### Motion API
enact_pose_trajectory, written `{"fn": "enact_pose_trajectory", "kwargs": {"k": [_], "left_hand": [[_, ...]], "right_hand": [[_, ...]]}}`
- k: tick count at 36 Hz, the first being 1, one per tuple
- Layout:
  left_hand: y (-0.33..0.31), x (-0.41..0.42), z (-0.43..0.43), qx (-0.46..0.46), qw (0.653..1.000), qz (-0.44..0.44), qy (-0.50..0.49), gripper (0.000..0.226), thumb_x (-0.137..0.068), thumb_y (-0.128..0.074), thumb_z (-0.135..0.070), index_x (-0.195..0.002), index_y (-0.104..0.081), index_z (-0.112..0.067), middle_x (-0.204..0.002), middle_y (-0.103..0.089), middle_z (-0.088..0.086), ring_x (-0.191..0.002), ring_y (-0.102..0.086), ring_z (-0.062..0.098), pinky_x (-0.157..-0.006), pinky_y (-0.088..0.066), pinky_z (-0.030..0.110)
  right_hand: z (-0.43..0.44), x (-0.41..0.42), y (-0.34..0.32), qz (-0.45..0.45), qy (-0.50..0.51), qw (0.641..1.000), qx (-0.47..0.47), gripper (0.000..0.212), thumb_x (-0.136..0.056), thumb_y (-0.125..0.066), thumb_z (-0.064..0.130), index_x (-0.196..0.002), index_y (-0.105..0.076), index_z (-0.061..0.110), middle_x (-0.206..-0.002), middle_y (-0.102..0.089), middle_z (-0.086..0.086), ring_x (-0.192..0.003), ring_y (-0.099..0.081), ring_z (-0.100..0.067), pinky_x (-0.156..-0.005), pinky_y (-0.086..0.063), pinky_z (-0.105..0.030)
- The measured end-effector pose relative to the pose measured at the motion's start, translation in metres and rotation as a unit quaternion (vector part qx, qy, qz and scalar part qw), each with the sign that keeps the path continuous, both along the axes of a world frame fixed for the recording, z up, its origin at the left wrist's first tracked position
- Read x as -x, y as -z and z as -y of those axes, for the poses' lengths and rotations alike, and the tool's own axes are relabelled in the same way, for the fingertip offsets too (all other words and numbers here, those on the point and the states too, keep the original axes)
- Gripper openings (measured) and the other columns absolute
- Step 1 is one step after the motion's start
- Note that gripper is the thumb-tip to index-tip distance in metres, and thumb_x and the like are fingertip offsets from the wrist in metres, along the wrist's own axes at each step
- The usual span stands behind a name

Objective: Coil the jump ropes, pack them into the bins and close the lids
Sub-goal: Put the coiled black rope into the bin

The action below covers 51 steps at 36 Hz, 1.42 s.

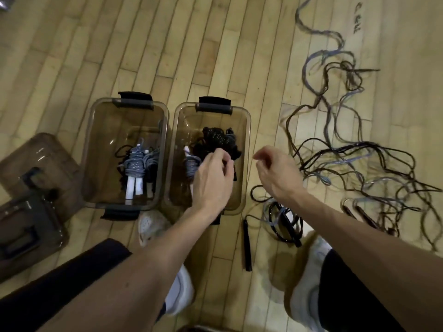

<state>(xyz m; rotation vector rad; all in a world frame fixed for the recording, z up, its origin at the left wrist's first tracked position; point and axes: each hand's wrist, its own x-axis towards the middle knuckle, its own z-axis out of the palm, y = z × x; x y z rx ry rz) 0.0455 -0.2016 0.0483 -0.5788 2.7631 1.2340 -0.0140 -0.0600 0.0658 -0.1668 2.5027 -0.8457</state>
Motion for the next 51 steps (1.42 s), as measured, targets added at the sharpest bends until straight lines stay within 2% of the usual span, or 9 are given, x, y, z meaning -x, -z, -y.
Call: {"fn": "enact_pose_trajectory", "kwargs": {"k": [7, 15, 20, 26, 33, 37, 44, 48, 51], "left_hand": [[0.015, -0.085, -0.073, -0.096, 0.966, 0.170, 0.169, 0.014, -0.105, -0.044, -0.035, -0.103, -0.055, -0.028, -0.094, -0.058, -0.007, -0.081, -0.059, 0.006, -0.073, -0.058, 0.033], [0.089, -0.108, -0.092, -0.126, 0.921, 0.368, -0.012, 0.018, -0.100, -0.056, -0.031, -0.117, -0.054, -0.024, -0.114, -0.061, 0.004, -0.100, -0.061, 0.018, -0.086, -0.056, 0.039], [0.116, -0.097, -0.098, -0.105, 0.907, 0.406, -0.038, 0.051, -0.099, -0.059, -0.031, -0.143, -0.036, -0.022, -0.135, -0.051, 0.011, -0.124, -0.052, 0.031, -0.097, -0.048, 0.044], [0.138, -0.088, -0.104, -0.070, 0.934, 0.350, -0.030, 0.030, -0.098, -0.060, -0.030, -0.118, -0.038, -0.025, -0.101, -0.060, -0.001, -0.081, -0.059, 0.017, -0.066, -0.053, 0.037], [0.150, -0.087, -0.105, -0.074, 0.954, 0.291, 0.022, 0.011, -0.102, -0.051, -0.023, -0.111, -0.048, -0.028, -0.107, -0.058, -0.003, -0.097, -0.057, 0.017, -0.084, -0.056, 0.045], [0.142, -0.087, -0.103, -0.109, 0.955, 0.274, 0.034, 0.008, -0.103, -0.048, -0.019, -0.108, -0.045, -0.023, -0.101, -0.057, 0.001, -0.086, -0.057, 0.017, -0.068, -0.053, 0.037], [0.112, -0.077, -0.102, -0.155, 0.950, 0.256, 0.089, 0.040, -0.101, -0.051, -0.016, -0.128, -0.031, -0.038, -0.098, -0.061, -0.003, -0.087, -0.062, 0.014, -0.079, -0.058, 0.040], [0.082, -0.067, -0.099, -0.150, 0.952, 0.243, 0.107, 0.075, -0.100, -0.053, -0.014, -0.145, -0.012, -0.057, -0.098, -0.064, 0.009, -0.078, -0.064, 0.022, -0.069, -0.055, 0.035], [0.046, -0.057, -0.098, -0.118, 0.952, 0.224, 0.171, 0.055, -0.101, -0.052, -0.014, -0.146, -0.039, -0.042, -0.101, -0.067, 0.004, -0.083, -0.066, 0.019, -0.065, -0.051, 0.029]], "right_hand": [[-0.083, -0.066, 0.023, 0.115, 0.094, 0.985, -0.086, 0.007, -0.103, -0.051, 0.019, -0.101, -0.058, 0.020, -0.094, -0.065, -0.001, -0.079, -0.059, -0.012, -0.076, -0.054, -0.033], [-0.127, -0.125, 0.073, 0.237, 0.157, 0.948, -0.146, 0.003, -0.096, -0.056, 0.015, -0.099, -0.058, 0.016, -0.091, -0.061, -0.002, -0.080, -0.057, -0.015, -0.065, -0.047, -0.029], [-0.134, -0.128, 0.098, 0.242, 0.174, 0.938, -0.175, 0.028, -0.092, -0.059, 0.014, -0.119, -0.053, 0.008, -0.119, -0.052, -0.009, -0.109, -0.049, -0.025, -0.096, -0.047, -0.044], [-0.131, -0.119, 0.118, 0.209, 0.108, 0.951, -0.199, 0.035, -0.100, -0.056, 0.027, -0.131, -0.044, 0.015, -0.127, -0.048, -0.006, -0.103, -0.049, -0.023, -0.086, -0.038, -0.038], [-0.124, -0.112, 0.141, 0.213, 0.077, 0.958, -0.173, 0.035, -0.098, -0.061, 0.029, -0.127, -0.048, 0.016, -0.124, -0.062, -0.007, -0.110, -0.061, -0.029, -0.088, -0.053, -0.042], [-0.118, -0.116, 0.140, 0.136, 0.090, 0.971, -0.174, 0.048, -0.098, -0.060, 0.039, -0.134, -0.037, 0.016, -0.115, -0.047, -0.006, -0.091, -0.060, -0.027, -0.068, -0.050, -0.037], [-0.114, -0.112, 0.130, -0.040, -0.039, 0.993, -0.100, 0.019, -0.091, -0.073, 0.027, -0.099, -0.068, 0.010, -0.094, -0.048, -0.004, -0.080, -0.046, -0.015, -0.058, -0.053, -0.033], [-0.112, -0.106, 0.105, -0.047, -0.090, 0.991, -0.093, 0.037, -0.100, -0.045, 0.039, -0.095, -0.069, 0.012, -0.095, -0.052, -0.006, -0.086, -0.049, -0.023, -0.068, -0.049, -0.039], [-0.114, -0.095, 0.069, -0.048, -0.120, 0.986, -0.101, 0.045, -0.098, -0.032, 0.044, -0.094, -0.068, 0.017, -0.095, -0.061, -0.004, -0.092, -0.054, -0.025, -0.076, -0.047, -0.039]]}}
